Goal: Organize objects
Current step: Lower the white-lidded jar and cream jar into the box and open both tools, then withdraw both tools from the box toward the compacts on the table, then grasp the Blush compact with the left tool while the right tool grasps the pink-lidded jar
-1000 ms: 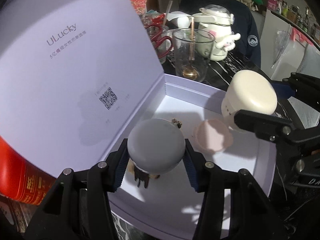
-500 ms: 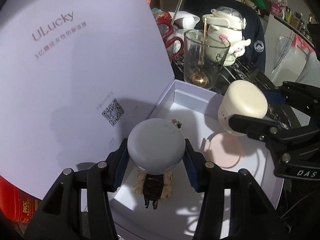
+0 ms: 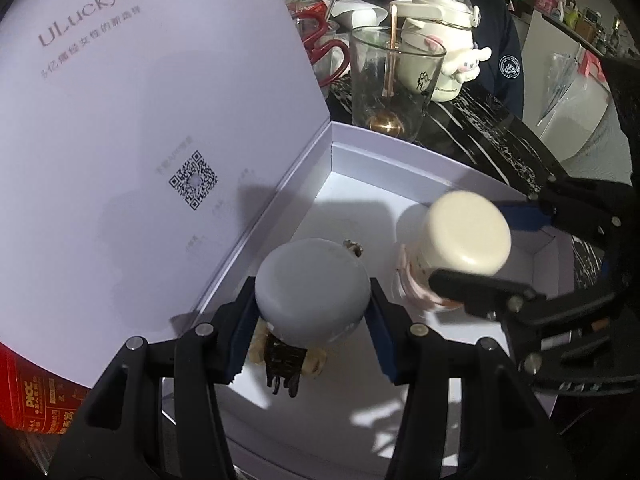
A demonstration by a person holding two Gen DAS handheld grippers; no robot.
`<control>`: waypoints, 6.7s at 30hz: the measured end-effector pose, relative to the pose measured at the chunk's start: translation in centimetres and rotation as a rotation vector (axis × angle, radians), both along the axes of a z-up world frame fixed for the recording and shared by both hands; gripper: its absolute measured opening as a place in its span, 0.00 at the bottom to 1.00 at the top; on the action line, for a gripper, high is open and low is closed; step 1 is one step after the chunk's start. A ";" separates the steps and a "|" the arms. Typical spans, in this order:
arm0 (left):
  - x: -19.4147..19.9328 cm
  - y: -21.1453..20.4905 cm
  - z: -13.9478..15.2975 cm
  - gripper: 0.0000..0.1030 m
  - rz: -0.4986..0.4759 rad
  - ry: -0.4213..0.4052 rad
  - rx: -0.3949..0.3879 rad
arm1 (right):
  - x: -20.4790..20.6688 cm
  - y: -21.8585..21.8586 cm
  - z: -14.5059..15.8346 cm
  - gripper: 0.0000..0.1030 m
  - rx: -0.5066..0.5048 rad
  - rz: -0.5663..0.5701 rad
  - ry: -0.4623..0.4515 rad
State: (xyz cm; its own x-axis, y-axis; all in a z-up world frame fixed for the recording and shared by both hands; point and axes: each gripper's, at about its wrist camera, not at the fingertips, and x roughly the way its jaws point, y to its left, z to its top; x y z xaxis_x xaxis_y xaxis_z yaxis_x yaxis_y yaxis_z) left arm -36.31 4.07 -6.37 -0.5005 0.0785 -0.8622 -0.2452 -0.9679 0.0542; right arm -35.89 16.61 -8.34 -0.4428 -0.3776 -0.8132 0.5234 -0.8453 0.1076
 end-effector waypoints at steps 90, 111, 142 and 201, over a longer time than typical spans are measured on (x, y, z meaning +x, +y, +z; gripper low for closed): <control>11.6 -1.1 11.8 0.79 0.073 0.135 0.072 | 14.0 4.3 13.0 0.83 -0.038 -0.200 0.222; 18.5 -1.7 10.8 0.79 0.090 0.124 0.089 | 21.0 3.3 10.9 0.83 -0.043 -0.174 0.179; 26.3 -2.9 4.7 0.79 0.119 0.033 0.093 | 27.7 1.5 4.4 0.83 -0.078 -0.122 0.059; 26.3 -6.5 -0.1 0.62 0.082 0.032 0.185 | 24.5 -5.7 -3.2 0.65 -0.007 0.062 0.010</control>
State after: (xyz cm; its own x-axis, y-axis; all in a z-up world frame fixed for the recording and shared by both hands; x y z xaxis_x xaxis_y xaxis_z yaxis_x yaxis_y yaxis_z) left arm -9.96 -2.47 -6.51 -0.5390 0.1920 -0.8202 -0.1658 -0.9788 -0.1202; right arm -11.36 10.89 -11.57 -0.4268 -0.4103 -0.8059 0.5756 -0.8106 0.1078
